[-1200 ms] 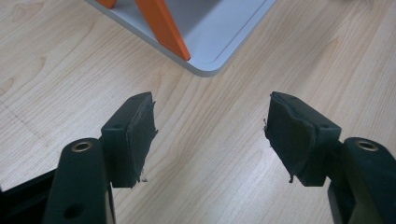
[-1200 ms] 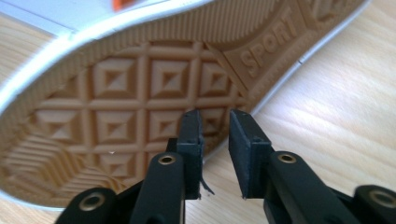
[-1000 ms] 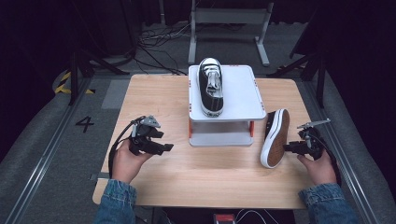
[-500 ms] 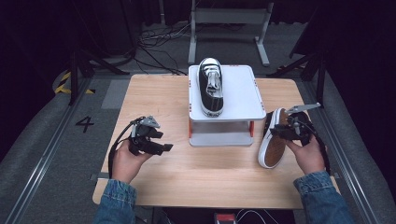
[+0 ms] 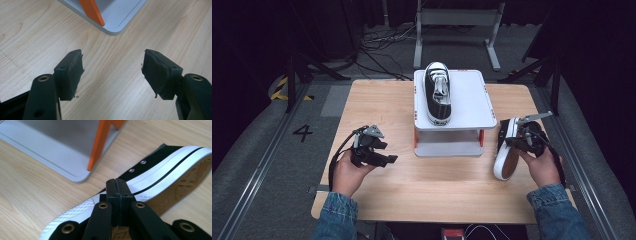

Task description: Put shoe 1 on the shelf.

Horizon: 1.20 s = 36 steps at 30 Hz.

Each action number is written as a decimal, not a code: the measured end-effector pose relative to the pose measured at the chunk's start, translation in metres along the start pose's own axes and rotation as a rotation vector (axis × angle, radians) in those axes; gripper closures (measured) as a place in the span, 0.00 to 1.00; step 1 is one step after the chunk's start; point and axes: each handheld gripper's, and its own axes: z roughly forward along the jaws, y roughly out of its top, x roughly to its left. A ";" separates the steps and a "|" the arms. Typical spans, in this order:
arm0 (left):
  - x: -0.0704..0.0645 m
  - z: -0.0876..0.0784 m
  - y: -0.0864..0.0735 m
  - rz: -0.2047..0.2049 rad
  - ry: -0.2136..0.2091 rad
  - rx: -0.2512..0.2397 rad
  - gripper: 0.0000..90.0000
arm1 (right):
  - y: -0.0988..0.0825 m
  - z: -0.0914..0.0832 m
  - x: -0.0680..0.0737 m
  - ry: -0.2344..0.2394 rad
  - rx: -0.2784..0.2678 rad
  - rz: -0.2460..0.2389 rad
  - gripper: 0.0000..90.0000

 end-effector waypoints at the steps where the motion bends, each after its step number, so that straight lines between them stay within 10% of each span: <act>1: 0.000 0.000 0.000 0.001 -0.002 0.000 0.37 | -0.004 -0.006 -0.004 -0.017 -0.007 0.014 1.00; 7: 0.000 0.001 0.001 0.001 -0.003 0.008 0.37 | -0.032 -0.031 -0.030 -0.061 -0.013 0.113 1.00; 17: 0.001 0.003 0.000 -0.004 -0.005 0.013 0.37 | -0.064 -0.043 -0.047 -0.174 0.095 0.138 1.00; 22: 0.001 0.003 -0.001 -0.006 -0.002 0.017 0.37 | -0.085 -0.040 -0.063 -0.150 0.139 0.202 1.00; 32: 0.003 0.003 -0.005 -0.012 0.002 0.018 0.37 | -0.032 -0.037 -0.073 -0.145 0.018 0.173 0.59; 36: 0.004 0.002 -0.011 -0.023 0.010 0.026 0.37 | -0.016 -0.015 -0.080 -0.158 0.076 0.182 0.57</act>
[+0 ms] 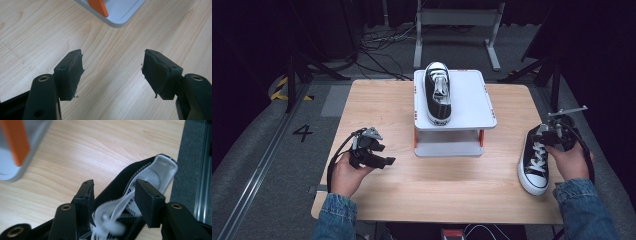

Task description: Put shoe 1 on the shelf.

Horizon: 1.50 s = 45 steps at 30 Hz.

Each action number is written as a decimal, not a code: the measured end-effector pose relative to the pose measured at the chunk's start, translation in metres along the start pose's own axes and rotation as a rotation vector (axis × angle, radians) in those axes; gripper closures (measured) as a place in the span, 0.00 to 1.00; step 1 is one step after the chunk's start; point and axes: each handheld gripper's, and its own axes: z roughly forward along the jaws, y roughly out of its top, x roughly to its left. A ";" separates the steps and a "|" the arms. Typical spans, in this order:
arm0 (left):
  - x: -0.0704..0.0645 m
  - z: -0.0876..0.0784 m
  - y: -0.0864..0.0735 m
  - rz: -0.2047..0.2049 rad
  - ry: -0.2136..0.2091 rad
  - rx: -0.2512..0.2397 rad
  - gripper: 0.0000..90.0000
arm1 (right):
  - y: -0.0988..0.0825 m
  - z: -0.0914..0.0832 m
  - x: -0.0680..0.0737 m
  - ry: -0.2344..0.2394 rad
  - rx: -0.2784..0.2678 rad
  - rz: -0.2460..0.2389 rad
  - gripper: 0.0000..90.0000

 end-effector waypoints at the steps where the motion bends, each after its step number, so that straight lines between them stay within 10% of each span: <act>1: 0.000 -0.001 -0.002 -0.008 0.005 0.005 0.37 | 0.003 0.005 0.000 -0.006 0.018 0.001 0.57; 8: -0.001 0.001 -0.007 -0.009 0.016 0.024 0.37 | 0.011 0.036 -0.015 0.004 0.111 0.091 0.59; 16: -0.001 0.004 -0.007 -0.012 -0.004 0.029 0.37 | 0.014 0.035 -0.015 0.071 0.105 0.098 0.93; 28: -0.002 0.007 -0.005 -0.009 -0.010 0.028 0.37 | 0.018 -0.004 0.061 0.180 0.046 -0.194 0.97; 34: -0.003 0.010 -0.004 -0.004 -0.016 0.039 0.37 | 0.003 -0.013 0.107 0.312 0.086 -0.351 0.97; 40: 0.000 0.012 -0.005 -0.014 -0.026 0.044 0.37 | -0.018 -0.006 0.140 0.430 0.130 -0.447 0.97; 45: 0.000 0.014 -0.005 -0.022 -0.029 0.051 0.37 | -0.030 0.004 0.146 0.495 0.126 -0.427 0.82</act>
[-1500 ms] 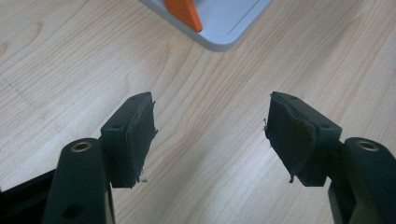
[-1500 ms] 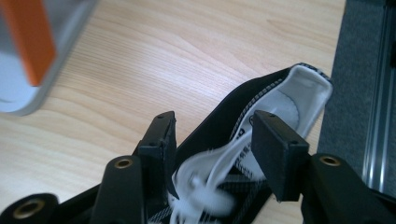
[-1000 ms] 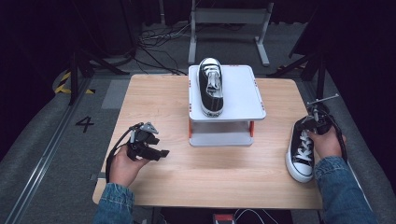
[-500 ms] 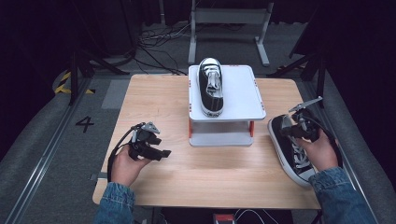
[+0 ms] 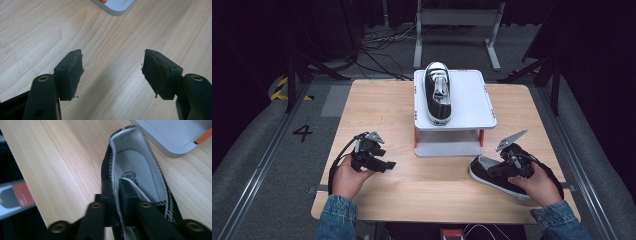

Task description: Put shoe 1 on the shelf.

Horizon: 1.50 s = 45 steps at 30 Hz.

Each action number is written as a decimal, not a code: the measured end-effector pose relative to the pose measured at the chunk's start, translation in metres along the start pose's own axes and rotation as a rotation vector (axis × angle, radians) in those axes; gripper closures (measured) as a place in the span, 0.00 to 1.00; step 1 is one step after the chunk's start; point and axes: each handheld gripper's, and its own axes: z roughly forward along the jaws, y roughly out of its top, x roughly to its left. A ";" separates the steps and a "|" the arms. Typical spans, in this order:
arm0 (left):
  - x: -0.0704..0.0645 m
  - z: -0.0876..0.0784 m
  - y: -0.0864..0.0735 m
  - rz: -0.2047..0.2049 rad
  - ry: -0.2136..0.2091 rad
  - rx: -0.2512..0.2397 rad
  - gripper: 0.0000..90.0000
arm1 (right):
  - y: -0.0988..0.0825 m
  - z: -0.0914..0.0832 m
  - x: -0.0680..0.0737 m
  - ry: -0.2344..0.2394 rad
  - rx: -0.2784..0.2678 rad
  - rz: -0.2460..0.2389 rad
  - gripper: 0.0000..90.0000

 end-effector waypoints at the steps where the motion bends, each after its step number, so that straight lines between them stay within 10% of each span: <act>1: 0.000 0.000 0.000 0.007 0.000 -0.002 0.37 | -0.001 -0.001 0.000 -0.008 -0.016 0.008 0.72; 8: 0.001 0.001 0.001 0.006 0.000 -0.002 0.37 | -0.023 -0.047 -0.010 -0.109 -0.141 0.069 0.66; 15: 0.002 0.005 0.006 0.015 -0.010 0.005 0.37 | -0.060 -0.065 -0.036 -0.194 -0.079 0.217 0.66; 23: 0.000 0.008 0.008 0.015 -0.016 0.010 0.37 | -0.066 -0.050 -0.032 -0.177 0.069 0.168 0.59; 29: 0.001 0.005 0.006 0.015 -0.011 0.007 0.38 | -0.057 -0.046 -0.028 -0.261 0.120 0.155 0.92; 34: 0.001 0.003 0.001 0.000 -0.007 0.013 0.38 | -0.044 -0.047 -0.022 -0.367 0.162 0.069 0.98; 40: 0.000 0.001 -0.003 -0.005 -0.001 0.013 0.38 | -0.020 -0.036 -0.045 -0.496 0.156 -0.002 0.97; 45: 0.001 0.003 -0.004 -0.008 -0.001 0.017 0.38 | -0.017 -0.034 -0.055 -0.525 0.041 0.065 0.83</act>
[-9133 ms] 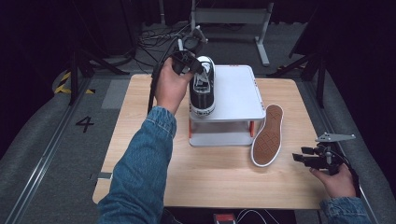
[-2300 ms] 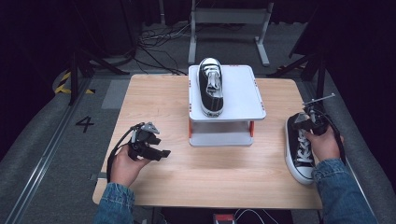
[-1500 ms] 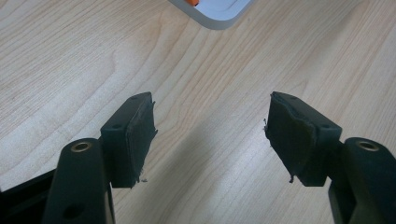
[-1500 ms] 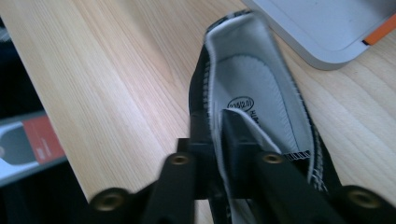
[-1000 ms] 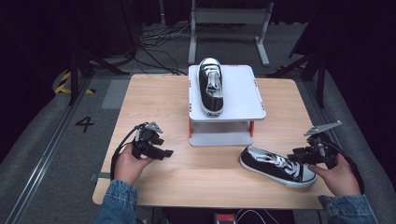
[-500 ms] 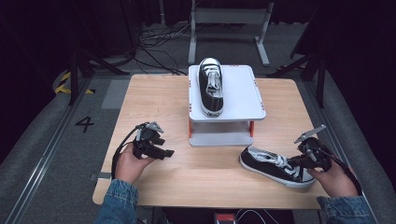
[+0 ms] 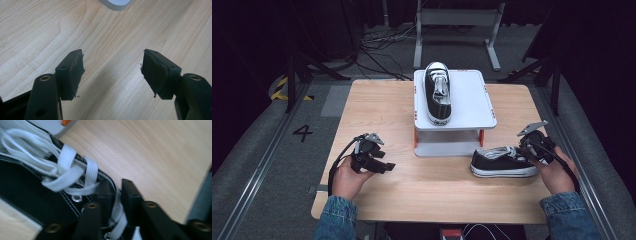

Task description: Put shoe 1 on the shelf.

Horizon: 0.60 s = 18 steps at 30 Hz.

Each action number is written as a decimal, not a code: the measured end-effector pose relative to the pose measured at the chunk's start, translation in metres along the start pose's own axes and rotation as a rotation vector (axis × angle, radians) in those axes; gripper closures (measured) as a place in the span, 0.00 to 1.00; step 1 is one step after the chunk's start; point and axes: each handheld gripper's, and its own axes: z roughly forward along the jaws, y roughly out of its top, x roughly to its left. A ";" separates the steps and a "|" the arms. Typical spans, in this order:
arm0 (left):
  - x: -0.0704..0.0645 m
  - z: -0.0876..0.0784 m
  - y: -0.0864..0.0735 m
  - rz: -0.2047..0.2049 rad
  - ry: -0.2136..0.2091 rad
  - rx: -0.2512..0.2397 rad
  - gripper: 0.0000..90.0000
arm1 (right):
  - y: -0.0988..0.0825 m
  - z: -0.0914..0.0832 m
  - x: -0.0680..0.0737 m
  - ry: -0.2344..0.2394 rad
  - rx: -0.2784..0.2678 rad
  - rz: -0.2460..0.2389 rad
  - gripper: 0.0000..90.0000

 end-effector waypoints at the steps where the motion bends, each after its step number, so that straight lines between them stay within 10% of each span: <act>1: 0.000 0.000 0.000 0.004 0.003 0.000 0.38 | -0.002 -0.001 -0.002 0.037 0.004 0.013 0.81; 10: -0.001 0.000 0.002 0.010 -0.003 0.000 0.38 | -0.011 -0.030 0.006 0.158 -0.013 0.078 0.66; 13: -0.001 -0.001 0.000 0.003 -0.004 -0.003 0.38 | 0.009 -0.036 0.032 0.282 -0.096 0.031 0.64; 18: -0.001 -0.003 -0.003 0.003 -0.002 -0.002 0.38 | 0.026 -0.021 0.061 0.394 -0.064 -0.057 0.65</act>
